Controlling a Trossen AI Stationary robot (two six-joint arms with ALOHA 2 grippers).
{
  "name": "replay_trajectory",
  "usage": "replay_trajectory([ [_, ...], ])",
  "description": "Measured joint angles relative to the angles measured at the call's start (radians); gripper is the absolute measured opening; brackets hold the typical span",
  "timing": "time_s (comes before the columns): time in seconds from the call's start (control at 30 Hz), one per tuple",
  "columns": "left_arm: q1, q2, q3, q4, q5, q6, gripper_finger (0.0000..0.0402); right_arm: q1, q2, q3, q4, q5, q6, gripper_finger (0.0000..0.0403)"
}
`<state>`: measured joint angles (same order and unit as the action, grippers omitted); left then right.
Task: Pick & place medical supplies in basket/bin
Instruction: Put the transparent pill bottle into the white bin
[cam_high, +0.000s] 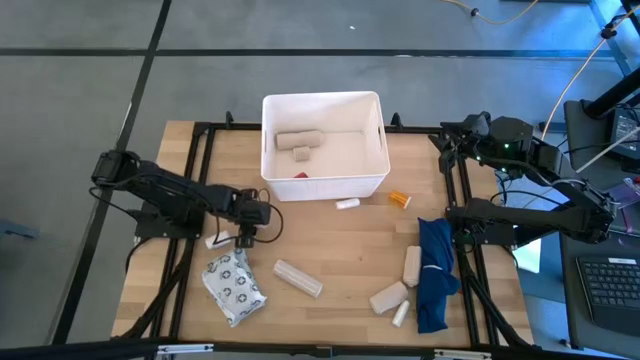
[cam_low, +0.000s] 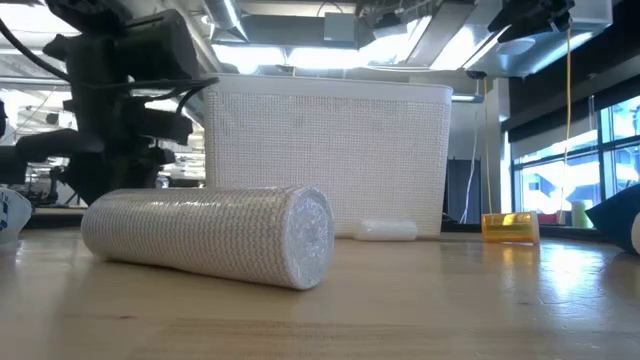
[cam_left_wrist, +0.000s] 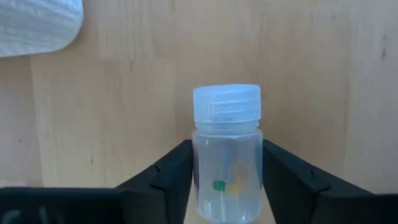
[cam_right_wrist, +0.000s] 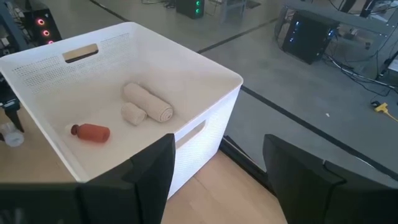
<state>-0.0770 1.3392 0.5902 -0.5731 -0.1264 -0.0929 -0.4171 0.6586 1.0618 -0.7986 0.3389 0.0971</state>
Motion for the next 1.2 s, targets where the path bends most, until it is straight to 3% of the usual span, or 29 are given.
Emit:
replay_trajectory([
  [0.27, 0.000, 0.000, 0.165, -0.171, 0.029, -0.002, 0.0150, 0.000, 0.000, 0.000, 0.000, 0.000, -0.002, 0.0243],
  [0.47, 0.001, -0.007, 0.443, -0.412, 0.059, -0.058, 0.0152, 0.000, 0.000, 0.000, 0.000, 0.000, -0.005, 0.0243],
  [0.57, 0.014, -0.010, 0.594, -0.448, 0.036, -0.062, 0.0149, 0.000, 0.000, 0.000, 0.000, 0.000, -0.014, 0.0243],
  [0.67, 0.047, -0.013, 0.729, -0.423, -0.035, -0.077, 0.0154, 0.000, 0.000, 0.000, 0.000, 0.000, -0.024, 0.0243],
  [0.87, 0.150, -0.011, 0.926, -0.330, -0.033, -0.062, 0.0158, 0.000, 0.000, 0.000, 0.000, 0.000, -0.026, 0.0243],
  [1.03, 0.295, 0.043, 0.965, -0.159, 0.038, 0.056, 0.0148, 0.000, 0.000, 0.000, 0.004, 0.000, -0.024, 0.0243],
  [1.2, 0.430, 0.187, 0.965, 0.015, 0.105, 0.127, 0.0154, 0.000, 0.007, 0.000, 0.006, 0.000, 0.000, 0.0243],
])
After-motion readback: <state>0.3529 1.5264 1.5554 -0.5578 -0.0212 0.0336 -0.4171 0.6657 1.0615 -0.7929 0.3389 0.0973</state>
